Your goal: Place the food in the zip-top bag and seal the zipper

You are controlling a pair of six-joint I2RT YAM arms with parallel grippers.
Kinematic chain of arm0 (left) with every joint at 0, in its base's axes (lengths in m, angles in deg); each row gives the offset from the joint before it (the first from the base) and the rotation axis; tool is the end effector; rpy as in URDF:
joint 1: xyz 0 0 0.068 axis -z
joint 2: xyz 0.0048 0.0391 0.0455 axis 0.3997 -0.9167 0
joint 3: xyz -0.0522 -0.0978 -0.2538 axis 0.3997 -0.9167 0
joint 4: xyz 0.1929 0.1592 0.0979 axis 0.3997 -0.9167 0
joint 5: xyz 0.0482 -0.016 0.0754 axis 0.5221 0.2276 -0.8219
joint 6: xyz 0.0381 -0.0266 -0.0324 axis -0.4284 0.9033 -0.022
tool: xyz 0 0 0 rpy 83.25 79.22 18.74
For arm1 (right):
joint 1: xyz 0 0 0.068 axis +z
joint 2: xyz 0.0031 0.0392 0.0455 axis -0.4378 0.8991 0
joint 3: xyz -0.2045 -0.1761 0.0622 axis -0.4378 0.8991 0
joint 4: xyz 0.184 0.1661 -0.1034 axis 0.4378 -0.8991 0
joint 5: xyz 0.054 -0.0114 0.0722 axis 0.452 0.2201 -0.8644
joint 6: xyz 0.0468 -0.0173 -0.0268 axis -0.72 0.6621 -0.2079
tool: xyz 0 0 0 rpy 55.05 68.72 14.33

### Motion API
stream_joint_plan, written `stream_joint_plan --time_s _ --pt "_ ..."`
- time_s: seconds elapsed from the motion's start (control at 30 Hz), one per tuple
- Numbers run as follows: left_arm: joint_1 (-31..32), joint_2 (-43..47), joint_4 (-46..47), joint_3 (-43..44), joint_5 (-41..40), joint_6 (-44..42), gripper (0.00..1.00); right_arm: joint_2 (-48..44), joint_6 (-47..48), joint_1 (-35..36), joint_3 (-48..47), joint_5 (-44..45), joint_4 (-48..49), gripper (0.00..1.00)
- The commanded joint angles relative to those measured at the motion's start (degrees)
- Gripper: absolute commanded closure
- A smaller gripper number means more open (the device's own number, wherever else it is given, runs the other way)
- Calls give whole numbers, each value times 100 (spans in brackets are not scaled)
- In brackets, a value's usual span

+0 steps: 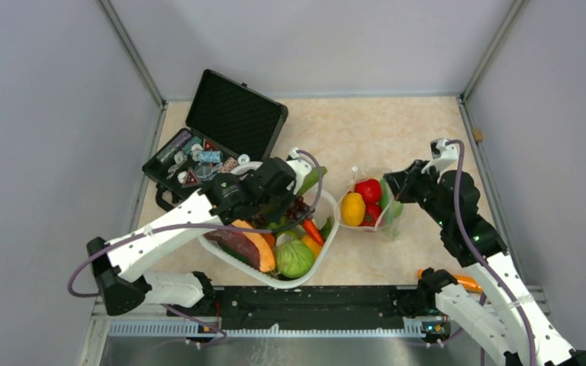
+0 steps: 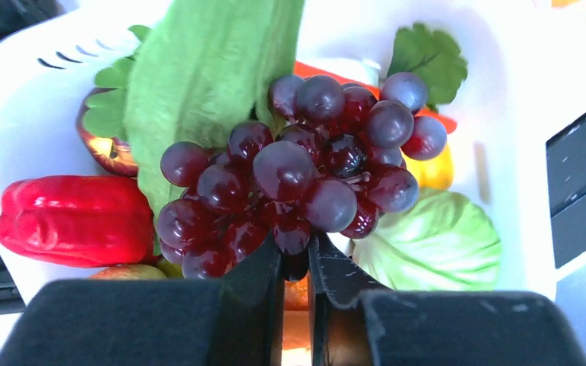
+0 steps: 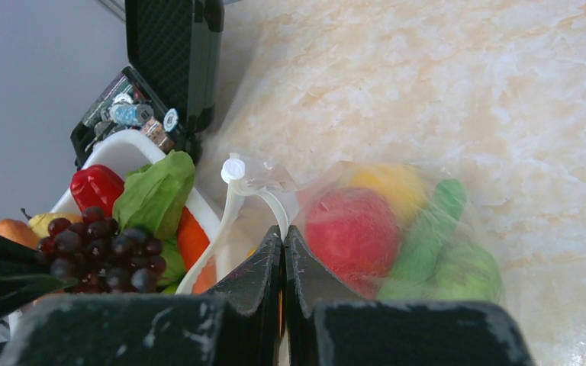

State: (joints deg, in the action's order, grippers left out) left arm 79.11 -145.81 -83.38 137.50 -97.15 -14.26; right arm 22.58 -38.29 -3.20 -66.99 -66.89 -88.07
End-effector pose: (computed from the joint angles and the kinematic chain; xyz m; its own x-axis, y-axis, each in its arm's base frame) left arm 0.1541 -0.2133 0.3396 -0.5965 0.5747 -0.5603 0.6723 0.7391 0.0422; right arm 0.1433 0.0611 0.3375 -0.3815 0.3505 -0.8554 -0.2583 0.8481 0.4627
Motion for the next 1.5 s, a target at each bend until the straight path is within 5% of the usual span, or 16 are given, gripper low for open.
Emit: stream_joint_plan --time_s 0.0,0.07,0.13,0.17,0.37,0.53,0.73,0.87,1.0,1.47 --pt "-141 608 1170 -313 -465 186 95 -92 34 20 -73 54 258 100" --pt "-224 777 1343 -434 -463 178 86 -68 32 19 -73 38 275 100" --pt "-265 895 1511 -604 -154 32 42 -33 12 20 -70 19 294 100" --pt "-272 898 1515 -649 61 -88 35 -23 7 20 -72 6 308 100" --pt "-277 892 1225 -542 550 -292 22 4 -11 22 -81 -9 333 100" --pt "-482 1479 1878 -763 -325 -214 8 29 -25 24 -99 -19 361 100" --pt "-2123 1369 2532 -1019 -23 46 8 119 -92 20 -76 -151 522 100" --pt "-2547 838 2767 -1149 592 25 12 190 -45 18 -166 -184 454 100" --pt "-2857 289 2739 -1191 875 134 26 93 -21 22 -187 -104 372 100" --pt "-2960 -831 2477 -880 374 -36 38 57 -29 22 -134 -41 369 100"
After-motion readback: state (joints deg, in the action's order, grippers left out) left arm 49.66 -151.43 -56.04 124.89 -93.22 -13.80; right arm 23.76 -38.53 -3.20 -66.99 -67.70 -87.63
